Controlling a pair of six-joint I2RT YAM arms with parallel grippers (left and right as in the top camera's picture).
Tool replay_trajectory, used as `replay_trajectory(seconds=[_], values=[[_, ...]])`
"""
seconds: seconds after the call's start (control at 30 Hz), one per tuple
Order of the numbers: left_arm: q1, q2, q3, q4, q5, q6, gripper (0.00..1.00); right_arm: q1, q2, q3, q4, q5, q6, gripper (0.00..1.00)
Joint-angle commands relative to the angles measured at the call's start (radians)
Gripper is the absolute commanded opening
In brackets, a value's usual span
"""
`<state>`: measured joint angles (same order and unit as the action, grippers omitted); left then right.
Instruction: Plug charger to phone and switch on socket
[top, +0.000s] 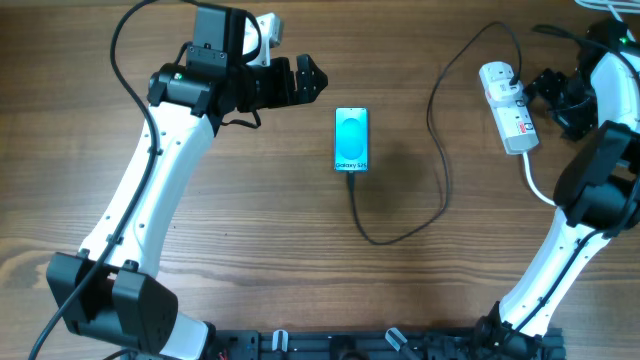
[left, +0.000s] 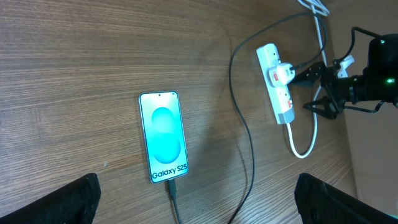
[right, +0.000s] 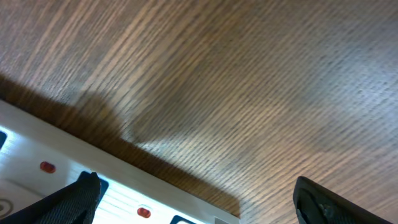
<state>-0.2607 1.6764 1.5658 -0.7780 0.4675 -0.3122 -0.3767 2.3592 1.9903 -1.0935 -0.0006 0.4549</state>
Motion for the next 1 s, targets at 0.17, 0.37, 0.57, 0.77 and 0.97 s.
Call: replay_trajectory(seconds=[0.17, 0.37, 0.57, 0.77, 0.97], values=[[0.0, 0.007, -0.002, 0.003, -0.01, 0.02, 1.0, 0.009, 0.026, -0.006, 0.012, -0.046, -0.06, 1.0], [0.0, 0.007, -0.002, 0.003, -0.01, 0.02, 1.0, 0.009, 0.026, -0.006, 0.012, -0.046, -0.059, 1.0], [-0.001, 0.007, -0.002, 0.003, -0.01, 0.02, 1.0, 0.009, 0.026, -0.006, 0.009, -0.046, -0.063, 1.0], [-0.001, 0.007, -0.002, 0.003, -0.01, 0.02, 1.0, 0.009, 0.026, -0.007, 0.016, -0.046, -0.063, 1.0], [-0.001, 0.007, -0.002, 0.003, -0.01, 0.02, 1.0, 0.01, 0.026, -0.017, 0.02, -0.047, -0.061, 0.99]])
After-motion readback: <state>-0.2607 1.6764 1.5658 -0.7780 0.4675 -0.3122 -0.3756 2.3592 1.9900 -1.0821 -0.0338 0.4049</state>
